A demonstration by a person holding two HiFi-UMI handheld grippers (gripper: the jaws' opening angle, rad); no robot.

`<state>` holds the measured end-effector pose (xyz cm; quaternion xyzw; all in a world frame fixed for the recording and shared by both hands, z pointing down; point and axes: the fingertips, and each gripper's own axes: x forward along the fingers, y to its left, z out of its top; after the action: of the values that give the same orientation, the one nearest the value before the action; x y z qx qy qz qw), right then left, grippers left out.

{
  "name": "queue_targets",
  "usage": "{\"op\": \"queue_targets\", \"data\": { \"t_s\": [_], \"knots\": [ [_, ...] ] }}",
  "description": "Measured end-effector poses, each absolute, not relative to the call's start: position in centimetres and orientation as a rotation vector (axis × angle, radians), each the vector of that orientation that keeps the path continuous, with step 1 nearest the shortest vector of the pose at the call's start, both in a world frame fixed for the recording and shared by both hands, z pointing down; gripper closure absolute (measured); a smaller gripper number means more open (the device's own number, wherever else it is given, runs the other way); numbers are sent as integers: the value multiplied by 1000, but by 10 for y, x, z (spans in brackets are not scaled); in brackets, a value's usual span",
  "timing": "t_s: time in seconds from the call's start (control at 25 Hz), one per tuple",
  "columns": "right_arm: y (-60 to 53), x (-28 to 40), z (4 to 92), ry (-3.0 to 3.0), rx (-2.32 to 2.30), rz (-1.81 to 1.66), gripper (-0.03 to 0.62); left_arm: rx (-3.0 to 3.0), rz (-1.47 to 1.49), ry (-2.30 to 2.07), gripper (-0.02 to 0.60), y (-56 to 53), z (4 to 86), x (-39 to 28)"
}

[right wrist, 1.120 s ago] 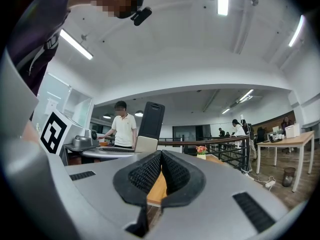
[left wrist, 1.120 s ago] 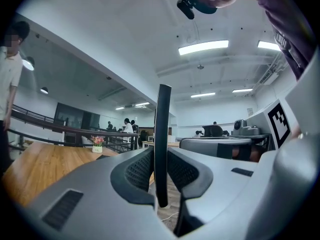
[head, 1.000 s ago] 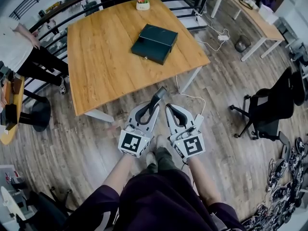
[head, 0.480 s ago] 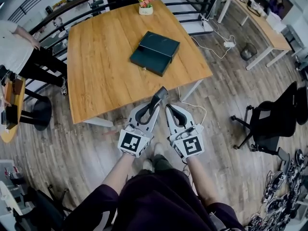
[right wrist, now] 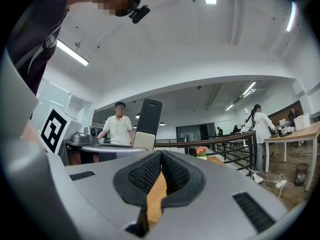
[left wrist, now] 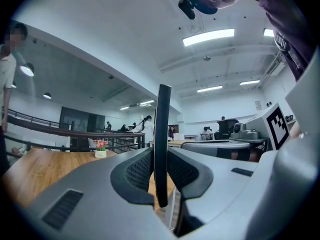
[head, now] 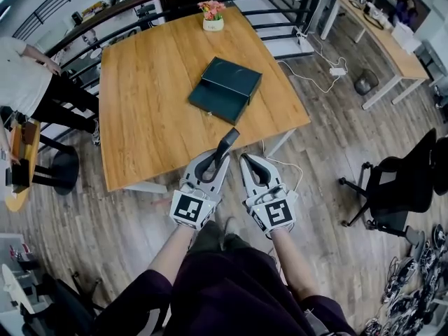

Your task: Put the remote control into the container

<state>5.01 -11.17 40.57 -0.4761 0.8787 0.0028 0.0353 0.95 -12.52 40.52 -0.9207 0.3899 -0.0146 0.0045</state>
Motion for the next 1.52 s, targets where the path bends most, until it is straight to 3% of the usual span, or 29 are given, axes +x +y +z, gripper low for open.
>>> {"op": "queue_targets", "data": {
  "t_s": [0.92,1.52],
  "knots": [
    [-234,18,420,2600,-1674,-38,576,-2994,-44,1019,502,-253,423,-15],
    [-311,35,430,2576,-1706,-52,576,-3015,-26,1075,502,-331,435,-11]
  ]
}}
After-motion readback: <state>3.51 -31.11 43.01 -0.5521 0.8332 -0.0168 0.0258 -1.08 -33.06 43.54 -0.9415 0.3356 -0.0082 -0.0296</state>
